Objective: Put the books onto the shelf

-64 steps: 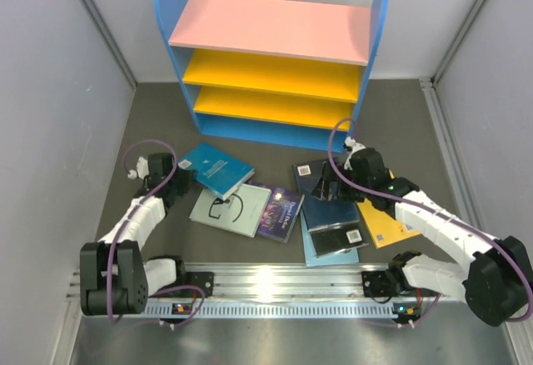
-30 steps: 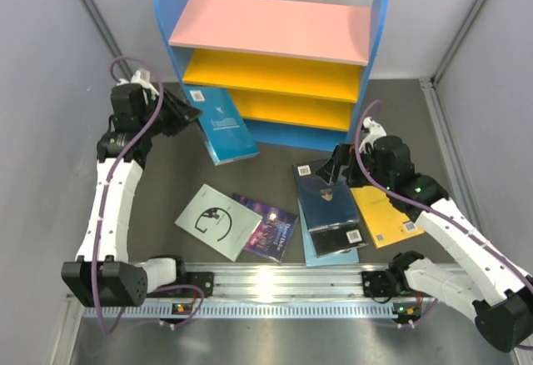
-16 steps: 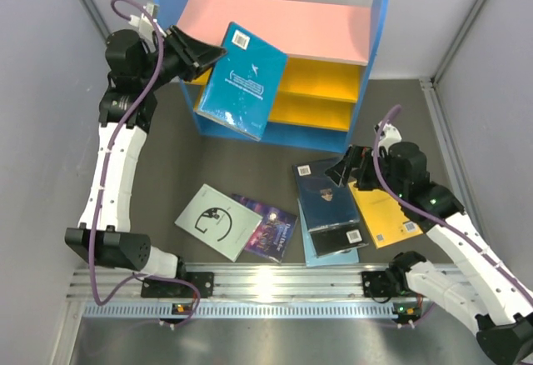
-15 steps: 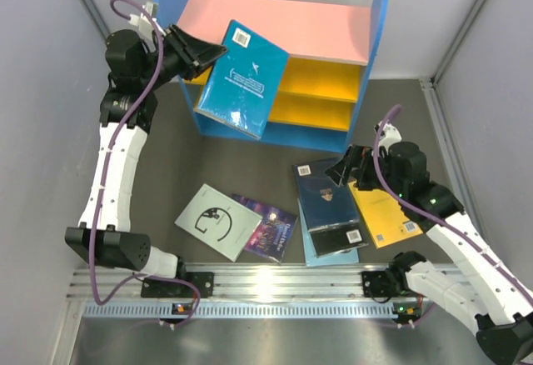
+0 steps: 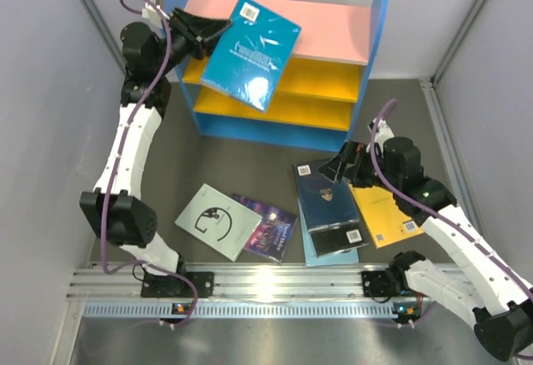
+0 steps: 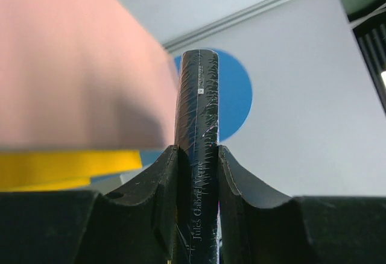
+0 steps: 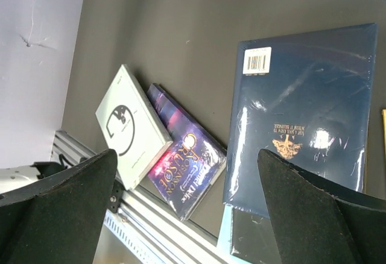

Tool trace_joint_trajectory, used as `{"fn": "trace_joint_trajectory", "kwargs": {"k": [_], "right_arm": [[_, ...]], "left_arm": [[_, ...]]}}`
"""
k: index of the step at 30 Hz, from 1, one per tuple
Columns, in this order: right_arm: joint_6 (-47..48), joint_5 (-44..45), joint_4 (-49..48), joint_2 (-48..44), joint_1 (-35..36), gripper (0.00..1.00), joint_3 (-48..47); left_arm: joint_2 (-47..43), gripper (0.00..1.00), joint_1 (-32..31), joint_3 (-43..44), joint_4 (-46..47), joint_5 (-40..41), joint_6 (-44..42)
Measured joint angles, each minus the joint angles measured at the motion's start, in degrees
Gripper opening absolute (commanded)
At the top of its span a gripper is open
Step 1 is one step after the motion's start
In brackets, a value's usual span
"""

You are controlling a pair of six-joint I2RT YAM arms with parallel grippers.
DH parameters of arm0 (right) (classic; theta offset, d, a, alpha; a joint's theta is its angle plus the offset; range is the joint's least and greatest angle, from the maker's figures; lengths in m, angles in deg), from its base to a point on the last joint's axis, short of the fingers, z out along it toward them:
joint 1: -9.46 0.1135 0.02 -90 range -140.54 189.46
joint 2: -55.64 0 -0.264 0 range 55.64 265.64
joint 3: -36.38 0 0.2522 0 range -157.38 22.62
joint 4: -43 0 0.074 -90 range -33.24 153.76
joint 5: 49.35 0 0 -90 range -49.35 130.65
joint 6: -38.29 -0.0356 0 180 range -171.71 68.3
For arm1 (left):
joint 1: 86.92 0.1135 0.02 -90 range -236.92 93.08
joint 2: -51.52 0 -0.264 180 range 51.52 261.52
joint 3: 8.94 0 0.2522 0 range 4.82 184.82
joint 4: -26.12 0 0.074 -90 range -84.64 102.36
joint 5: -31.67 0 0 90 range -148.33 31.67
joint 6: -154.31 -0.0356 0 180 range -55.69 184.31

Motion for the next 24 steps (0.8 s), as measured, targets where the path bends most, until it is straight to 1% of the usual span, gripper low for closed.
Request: {"fn": "trace_joint_trajectory", "kwargs": {"k": [4, 10, 16, 18, 21, 24], "right_arm": [[-0.4, -0.3, -0.5, 0.6, 0.0, 1.0, 0.0], [-1.0, -0.4, -1.1, 1.4, 0.0, 1.0, 0.0], [-1.0, -0.6, -2.2, 4.0, -0.2, 1.0, 0.0], [-1.0, -0.6, -2.3, 5.0, -0.3, 1.0, 0.0], [-1.0, -0.7, -2.2, 6.0, -0.4, 1.0, -0.1], [-0.9, -0.7, -2.2, 6.5, -0.6, 1.0, -0.2]], "left_arm": [[6.7, 0.0, -0.1, 8.8, 2.8, 3.1, 3.0], [15.2, 0.0, -1.5, 18.7, 3.7, 8.7, 4.4], [30.2, 0.0, -5.8, 39.8, 2.3, 14.1, 5.0], [33.5, 0.0, -7.3, 42.4, 2.3, 15.4, 6.6], [37.6, 0.0, -9.9, 42.7, 1.3, 16.8, 9.8], [38.8, 0.0, -11.6, 44.0, 2.0, 17.6, 11.0]]}}
